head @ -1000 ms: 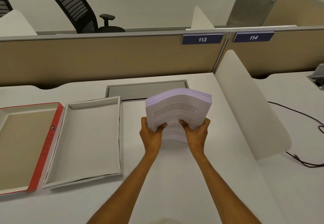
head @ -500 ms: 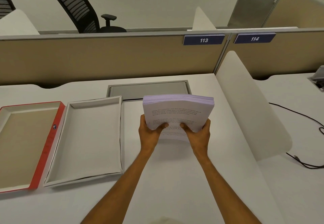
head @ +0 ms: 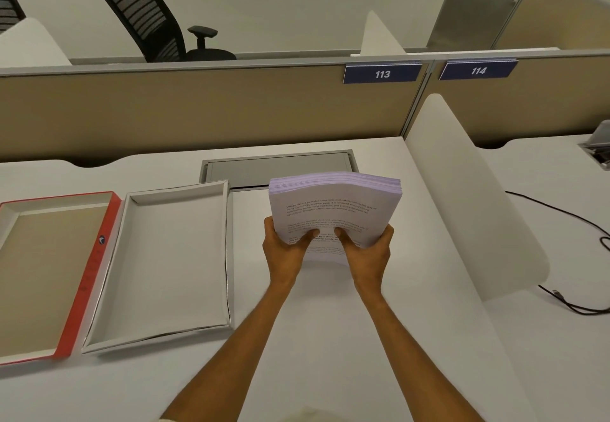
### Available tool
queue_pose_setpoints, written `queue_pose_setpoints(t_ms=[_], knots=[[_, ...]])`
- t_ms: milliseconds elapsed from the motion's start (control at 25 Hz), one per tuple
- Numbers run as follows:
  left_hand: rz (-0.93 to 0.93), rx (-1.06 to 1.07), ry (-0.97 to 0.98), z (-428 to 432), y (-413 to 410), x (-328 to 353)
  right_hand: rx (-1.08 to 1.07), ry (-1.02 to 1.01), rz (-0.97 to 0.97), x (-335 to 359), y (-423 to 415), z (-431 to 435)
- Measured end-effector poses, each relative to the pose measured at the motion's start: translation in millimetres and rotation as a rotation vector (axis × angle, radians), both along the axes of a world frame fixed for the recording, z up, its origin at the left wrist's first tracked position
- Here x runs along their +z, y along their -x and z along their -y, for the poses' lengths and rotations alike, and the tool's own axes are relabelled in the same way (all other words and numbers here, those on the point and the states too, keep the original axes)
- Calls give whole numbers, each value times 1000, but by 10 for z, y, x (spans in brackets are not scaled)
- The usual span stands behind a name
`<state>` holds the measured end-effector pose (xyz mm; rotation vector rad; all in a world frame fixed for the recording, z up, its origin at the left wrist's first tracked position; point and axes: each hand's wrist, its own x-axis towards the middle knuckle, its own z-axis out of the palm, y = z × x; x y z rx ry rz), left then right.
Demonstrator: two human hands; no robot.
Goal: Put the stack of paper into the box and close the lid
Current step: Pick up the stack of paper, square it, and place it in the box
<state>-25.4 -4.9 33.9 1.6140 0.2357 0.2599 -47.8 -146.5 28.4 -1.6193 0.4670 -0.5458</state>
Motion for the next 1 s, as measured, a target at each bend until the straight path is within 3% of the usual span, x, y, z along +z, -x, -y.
queue_pose_setpoints(t_ms=[440, 760, 1000], knots=[[-85, 69, -83, 61, -137, 186, -67, 17, -69, 147, -203, -79], [-289, 15, -380, -121, -357, 482, 21, 315, -418, 497, -460, -60], [-402, -74, -486, -375, -326, 461, 178, 469, -623, 502, -444, -232]])
